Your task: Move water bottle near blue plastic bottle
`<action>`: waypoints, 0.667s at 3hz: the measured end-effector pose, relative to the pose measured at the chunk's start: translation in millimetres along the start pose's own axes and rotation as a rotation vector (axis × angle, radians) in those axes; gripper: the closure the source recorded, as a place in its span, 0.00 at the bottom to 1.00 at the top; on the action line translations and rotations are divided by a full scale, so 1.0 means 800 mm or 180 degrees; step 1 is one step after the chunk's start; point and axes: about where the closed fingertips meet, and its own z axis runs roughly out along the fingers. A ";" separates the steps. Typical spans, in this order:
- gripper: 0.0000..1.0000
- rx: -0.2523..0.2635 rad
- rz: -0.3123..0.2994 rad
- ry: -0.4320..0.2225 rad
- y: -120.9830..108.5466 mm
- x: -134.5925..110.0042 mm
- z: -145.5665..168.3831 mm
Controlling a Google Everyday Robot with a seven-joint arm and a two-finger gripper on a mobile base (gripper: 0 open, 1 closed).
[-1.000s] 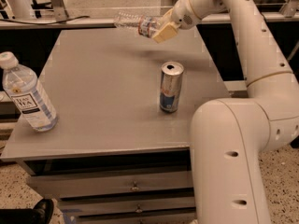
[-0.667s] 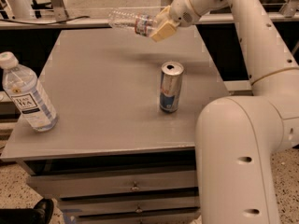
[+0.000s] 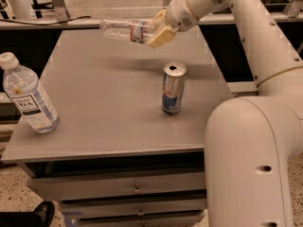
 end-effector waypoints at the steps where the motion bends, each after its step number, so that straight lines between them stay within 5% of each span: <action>1: 1.00 -0.0058 -0.0125 0.0019 0.001 -0.007 0.011; 2: 1.00 -0.0267 -0.0448 0.0239 0.016 -0.015 0.034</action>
Offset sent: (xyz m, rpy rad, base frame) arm -0.0320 0.0449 -0.0319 -0.2996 -0.1172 0.2877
